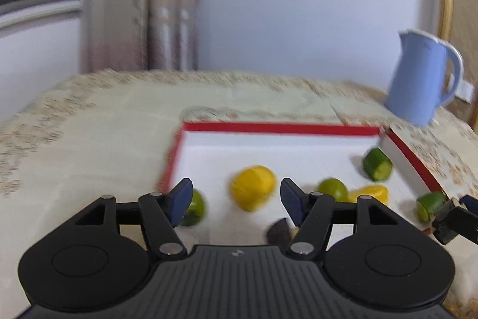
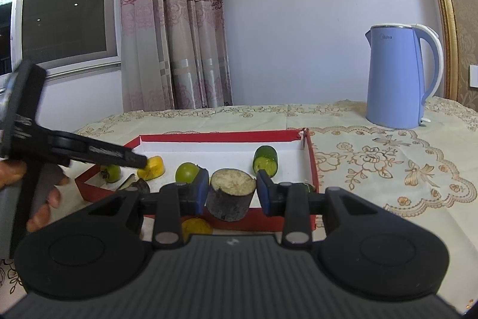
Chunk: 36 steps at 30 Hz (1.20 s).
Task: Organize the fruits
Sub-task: 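Lower the eggplant chunk into the tray and open the left tool, then place the eggplant piece into the tray and open the right tool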
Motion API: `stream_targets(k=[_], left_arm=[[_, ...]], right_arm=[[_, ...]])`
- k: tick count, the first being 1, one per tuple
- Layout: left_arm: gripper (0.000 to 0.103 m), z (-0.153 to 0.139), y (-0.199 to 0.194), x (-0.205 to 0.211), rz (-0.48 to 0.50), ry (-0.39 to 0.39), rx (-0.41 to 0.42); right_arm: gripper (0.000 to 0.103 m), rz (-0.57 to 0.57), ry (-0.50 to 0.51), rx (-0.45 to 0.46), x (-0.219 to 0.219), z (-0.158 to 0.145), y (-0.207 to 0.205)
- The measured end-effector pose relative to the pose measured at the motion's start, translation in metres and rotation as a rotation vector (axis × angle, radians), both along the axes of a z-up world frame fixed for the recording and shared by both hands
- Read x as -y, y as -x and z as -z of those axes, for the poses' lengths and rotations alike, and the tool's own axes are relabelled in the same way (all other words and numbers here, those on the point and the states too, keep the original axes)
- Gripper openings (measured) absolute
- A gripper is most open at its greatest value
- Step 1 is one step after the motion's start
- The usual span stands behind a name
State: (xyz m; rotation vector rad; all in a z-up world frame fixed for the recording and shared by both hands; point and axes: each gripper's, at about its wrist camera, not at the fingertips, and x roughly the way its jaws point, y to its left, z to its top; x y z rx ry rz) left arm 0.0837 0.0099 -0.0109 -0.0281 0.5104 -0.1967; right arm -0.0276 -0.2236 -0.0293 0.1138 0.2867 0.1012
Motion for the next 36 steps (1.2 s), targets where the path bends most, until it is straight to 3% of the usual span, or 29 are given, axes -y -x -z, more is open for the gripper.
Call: stream_targets(k=[6, 10, 16, 21, 25, 36], left_arm=[[0.066, 0.0, 0.029, -0.015, -0.065, -0.013, 0.094], [0.066, 0.004, 0.041, -0.022, -0.053, 0.038, 0.088], [0.067, 0.014, 0.049, -0.032, 0.006, 0.113, 0.012], [0.071, 0.024, 0.051, -0.026, 0.074, 0.093, -0.047], [0.073, 0.032, 0.042, -0.022, 0.071, 0.064, -0.127], [0.082, 0.033, 0.043, -0.02, 0.093, 0.045, -0.136]], right_arm=[[0.032, 0.0, 0.004, -0.004, 0.0, 0.001, -0.001], [0.032, 0.003, 0.007, 0.0, 0.001, 0.001, 0.001], [0.032, 0.013, 0.02, -0.009, -0.002, 0.0, 0.0], [0.032, 0.011, 0.04, -0.032, -0.005, -0.001, -0.004], [0.032, 0.014, 0.054, -0.034, -0.008, -0.001, -0.005], [0.032, 0.016, 0.087, -0.021, -0.01, -0.016, -0.016]])
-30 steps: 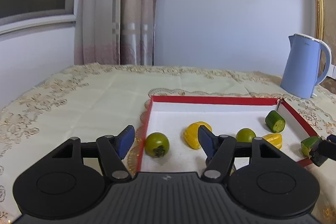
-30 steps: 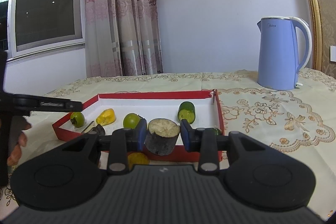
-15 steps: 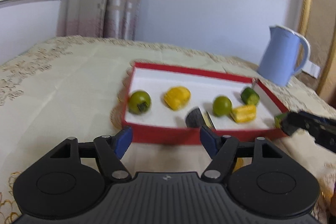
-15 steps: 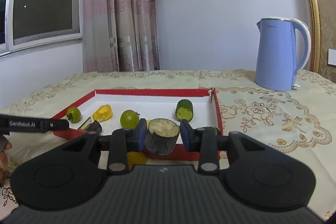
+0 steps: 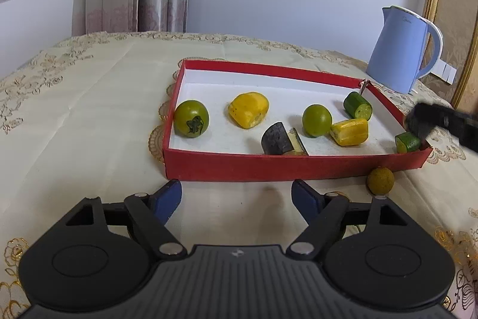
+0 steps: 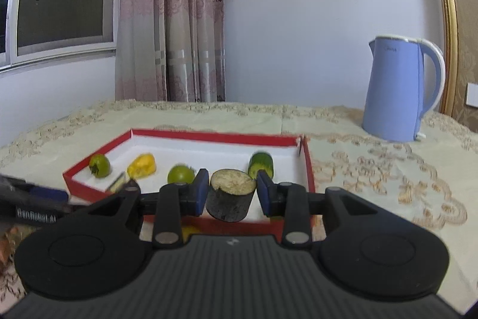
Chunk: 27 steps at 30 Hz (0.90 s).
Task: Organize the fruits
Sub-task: 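Place the eggplant piece into the tray and open the right tool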
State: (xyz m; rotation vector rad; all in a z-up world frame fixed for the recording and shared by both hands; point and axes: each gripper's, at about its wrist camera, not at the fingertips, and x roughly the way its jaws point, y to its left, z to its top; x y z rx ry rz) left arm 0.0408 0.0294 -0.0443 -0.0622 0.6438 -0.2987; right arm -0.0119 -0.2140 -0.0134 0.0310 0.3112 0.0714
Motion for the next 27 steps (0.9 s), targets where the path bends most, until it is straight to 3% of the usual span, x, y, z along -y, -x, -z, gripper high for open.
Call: stream_targets(k=[3, 7, 15, 22, 27], left_arm=[[0.085, 0.0, -0.001, 0.003, 0.01, -0.015, -0.001], [0.085, 0.001, -0.001, 0.004, 0.01, -0.02, 0.002], [0.087, 0.001, -0.002, 0.003, 0.015, -0.01, -0.001], [0.088, 0.002, -0.001, 0.004, 0.017, -0.011, -0.001], [0.088, 0.002, -0.001, 0.004, 0.017, -0.011, -0.001]], right_arm=[[0.032, -0.005, 0.032, 0.015, -0.005, -0.011, -0.013], [0.032, -0.029, 0.042, -0.029, -0.015, -0.016, -0.051], [0.032, -0.013, 0.083, -0.174, -0.033, 0.008, -0.124], [0.033, -0.01, 0.085, -0.209, -0.035, 0.015, -0.137], [0.047, 0.005, 0.074, -0.192, -0.034, 0.013, -0.135]])
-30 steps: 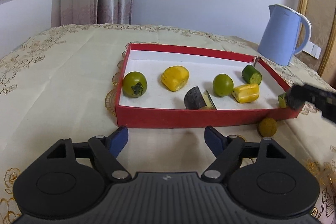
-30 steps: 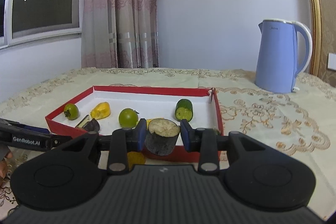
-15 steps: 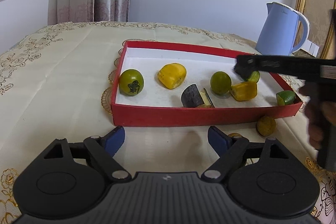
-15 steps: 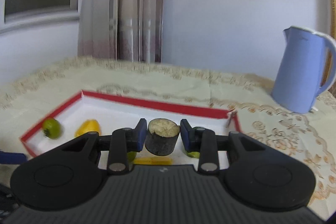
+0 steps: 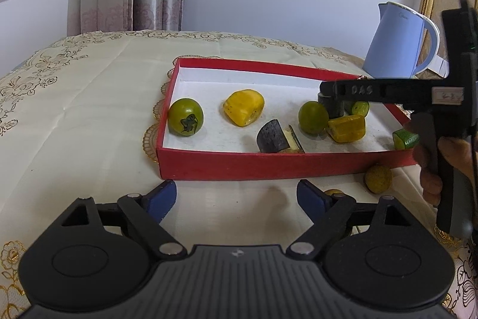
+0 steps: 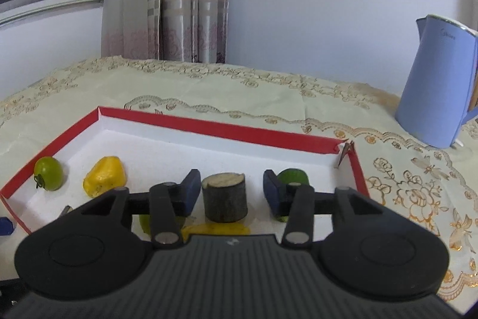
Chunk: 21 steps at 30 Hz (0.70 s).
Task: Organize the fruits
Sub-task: 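Place the eggplant piece into the tray and open the right tool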
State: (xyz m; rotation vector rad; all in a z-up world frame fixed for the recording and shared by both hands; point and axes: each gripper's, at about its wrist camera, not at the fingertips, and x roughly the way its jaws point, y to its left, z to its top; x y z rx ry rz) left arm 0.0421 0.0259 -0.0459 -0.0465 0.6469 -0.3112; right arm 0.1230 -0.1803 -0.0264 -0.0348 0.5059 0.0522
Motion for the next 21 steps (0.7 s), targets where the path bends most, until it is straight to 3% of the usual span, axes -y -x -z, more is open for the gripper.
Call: stream_targets(k=[6, 10, 17, 21], left_arm=[[0.088, 0.0, 0.0, 0.0, 0.0, 0.002, 0.0], [0.088, 0.0, 0.0, 0.001, 0.0, 0.003, 0.0], [0.088, -0.001, 0.002, -0.001, 0.001, 0.012, 0.009], [0.088, -0.002, 0.002, -0.006, -0.001, 0.039, 0.007]], right_arm=[[0.05, 0.025, -0.048, 0.049, 0.011, -0.011, 0.023], [0.066, 0.049, -0.053, 0.07, 0.019, -0.013, 0.054], [0.068, 0.054, -0.106, 0.14, 0.038, -0.011, 0.121], [0.073, 0.088, -0.106, 0.168, 0.04, 0.0, 0.135]])
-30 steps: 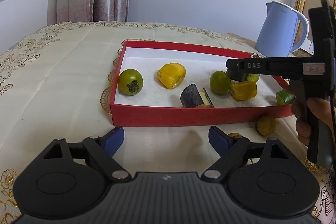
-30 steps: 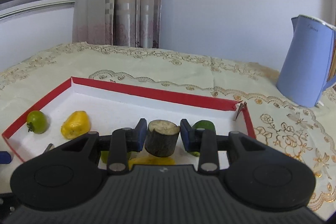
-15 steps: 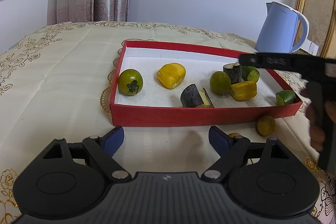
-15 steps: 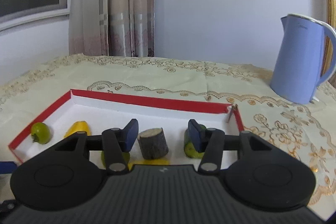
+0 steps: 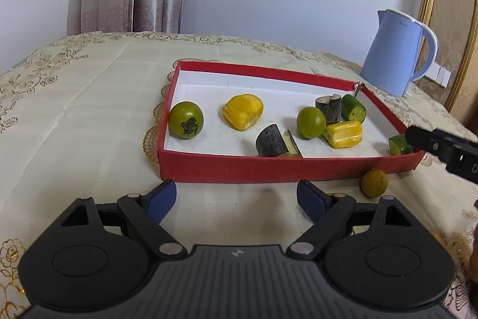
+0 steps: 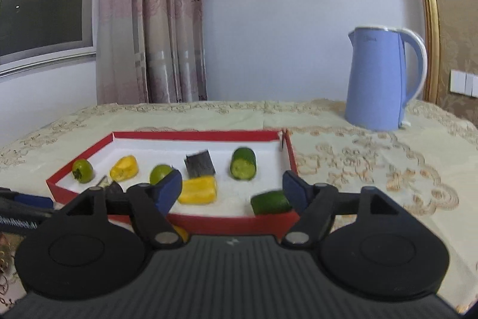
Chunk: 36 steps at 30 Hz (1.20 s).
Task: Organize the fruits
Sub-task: 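Place the eggplant piece into the tray and open the right tool, then grasp a small brownish citrus on the table with the left tool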
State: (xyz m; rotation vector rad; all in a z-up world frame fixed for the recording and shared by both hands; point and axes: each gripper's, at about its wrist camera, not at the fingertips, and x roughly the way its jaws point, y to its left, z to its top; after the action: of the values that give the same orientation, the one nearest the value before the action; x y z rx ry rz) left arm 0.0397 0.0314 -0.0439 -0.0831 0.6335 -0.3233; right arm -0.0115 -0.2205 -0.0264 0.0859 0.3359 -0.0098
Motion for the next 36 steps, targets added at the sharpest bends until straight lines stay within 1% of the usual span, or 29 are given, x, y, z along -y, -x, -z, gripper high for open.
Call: stream_targets(k=[2, 4, 6, 8, 9, 13, 15, 18, 20, 22, 26, 27, 28, 29, 31, 36], left_arm=[[0.088, -0.002, 0.002, -0.003, -0.005, 0.017, 0.004], [0.088, -0.006, 0.004, -0.005, 0.001, 0.046, -0.001], [0.088, -0.008, 0.006, -0.008, 0.008, 0.097, -0.022], [0.088, -0.01, 0.01, -0.006, 0.035, 0.128, -0.029], [0.088, -0.012, 0.013, -0.002, 0.051, 0.118, -0.024], [0.088, -0.015, 0.023, 0.023, 0.1, 0.019, 0.024], [0.088, -0.015, 0.025, 0.035, 0.13, -0.019, 0.027], [0.088, -0.013, 0.025, 0.049, 0.146, -0.074, 0.039], [0.088, -0.011, 0.025, 0.054, 0.154, -0.093, 0.037], [0.088, -0.01, 0.025, 0.057, 0.159, -0.095, 0.035], [0.088, -0.008, 0.022, 0.064, 0.15, -0.116, 0.032], [0.087, -0.007, 0.022, 0.066, 0.156, -0.122, 0.028], [0.081, -0.006, 0.022, 0.068, 0.163, -0.132, 0.026], [0.071, -0.005, 0.022, 0.071, 0.168, -0.147, 0.022], [0.061, -0.002, 0.021, 0.073, 0.186, -0.159, 0.003], [0.059, 0.0, 0.022, 0.075, 0.187, -0.167, 0.009]], right_arm=[[0.073, 0.001, -0.022, -0.011, 0.004, 0.001, -0.001], [0.081, 0.008, -0.043, -0.006, 0.008, 0.002, -0.001], [0.084, 0.022, -0.064, 0.005, 0.011, 0.002, 0.001], [0.084, 0.029, -0.075, 0.013, 0.013, 0.002, 0.002], [0.084, 0.029, -0.076, 0.016, 0.013, 0.002, 0.003], [0.084, 0.028, -0.068, 0.021, 0.011, 0.001, 0.003], [0.086, 0.029, -0.069, 0.022, 0.011, 0.001, 0.003], [0.086, 0.033, -0.07, 0.027, 0.011, 0.001, 0.004], [0.086, 0.032, -0.069, 0.029, 0.011, 0.001, 0.004], [0.086, 0.028, -0.069, 0.03, 0.011, 0.001, 0.004], [0.086, 0.028, -0.062, 0.032, 0.01, 0.0, 0.005], [0.086, 0.028, -0.062, 0.032, 0.01, 0.0, 0.005], [0.086, 0.029, -0.062, 0.032, 0.01, 0.0, 0.005], [0.086, 0.032, -0.062, 0.033, 0.01, 0.0, 0.005], [0.088, 0.034, -0.063, 0.033, 0.009, 0.0, 0.005], [0.09, 0.039, -0.061, 0.034, 0.009, 0.0, 0.006]])
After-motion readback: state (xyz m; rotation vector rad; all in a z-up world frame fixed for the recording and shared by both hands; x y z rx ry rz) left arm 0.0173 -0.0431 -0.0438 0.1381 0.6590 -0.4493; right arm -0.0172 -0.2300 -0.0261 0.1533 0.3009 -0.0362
